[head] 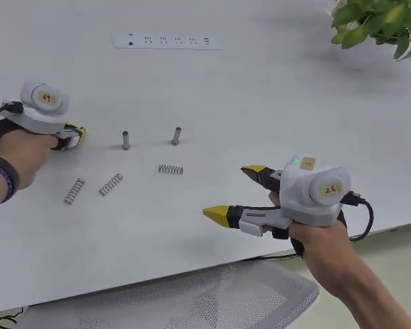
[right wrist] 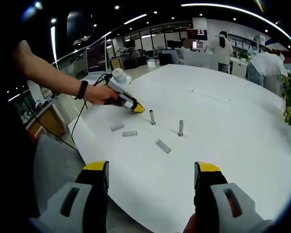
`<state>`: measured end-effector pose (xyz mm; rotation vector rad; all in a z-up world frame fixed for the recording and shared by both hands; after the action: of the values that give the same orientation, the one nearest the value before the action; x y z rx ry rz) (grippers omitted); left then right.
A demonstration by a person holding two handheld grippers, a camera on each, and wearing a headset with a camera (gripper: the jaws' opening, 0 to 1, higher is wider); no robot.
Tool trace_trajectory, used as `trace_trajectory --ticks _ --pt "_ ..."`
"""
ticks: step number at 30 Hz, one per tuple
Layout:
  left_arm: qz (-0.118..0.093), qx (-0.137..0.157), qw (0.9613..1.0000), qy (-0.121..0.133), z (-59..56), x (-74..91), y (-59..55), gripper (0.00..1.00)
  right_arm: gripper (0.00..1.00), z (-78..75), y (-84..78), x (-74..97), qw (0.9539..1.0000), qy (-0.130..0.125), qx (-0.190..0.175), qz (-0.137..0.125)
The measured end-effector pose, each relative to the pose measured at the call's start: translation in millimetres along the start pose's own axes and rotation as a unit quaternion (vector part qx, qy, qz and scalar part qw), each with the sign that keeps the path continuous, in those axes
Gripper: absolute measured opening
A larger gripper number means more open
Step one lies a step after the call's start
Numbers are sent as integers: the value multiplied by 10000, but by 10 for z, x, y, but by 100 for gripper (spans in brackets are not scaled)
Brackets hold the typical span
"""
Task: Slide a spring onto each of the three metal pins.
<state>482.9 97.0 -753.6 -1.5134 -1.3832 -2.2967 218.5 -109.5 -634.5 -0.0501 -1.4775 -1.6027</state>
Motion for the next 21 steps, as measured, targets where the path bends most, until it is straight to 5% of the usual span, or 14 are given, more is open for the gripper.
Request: trace_trajectory --ticks 21 --pt "-112 301 9994 95 76 157 33 0 71 13 -8 16 10000 -20 -20 -70"
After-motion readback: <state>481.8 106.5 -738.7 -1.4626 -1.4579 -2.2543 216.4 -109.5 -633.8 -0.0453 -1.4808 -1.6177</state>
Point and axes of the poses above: the centre of the closed fingertips' face, and the gripper's own axes: x roughly backward along the fingers, z roughly to its left, y roughly out of its top, the point moved 4 cm from there along x, roughly backward along the fingers, and after that the axes turned 11 degrees about y, right-handed, at the moved point
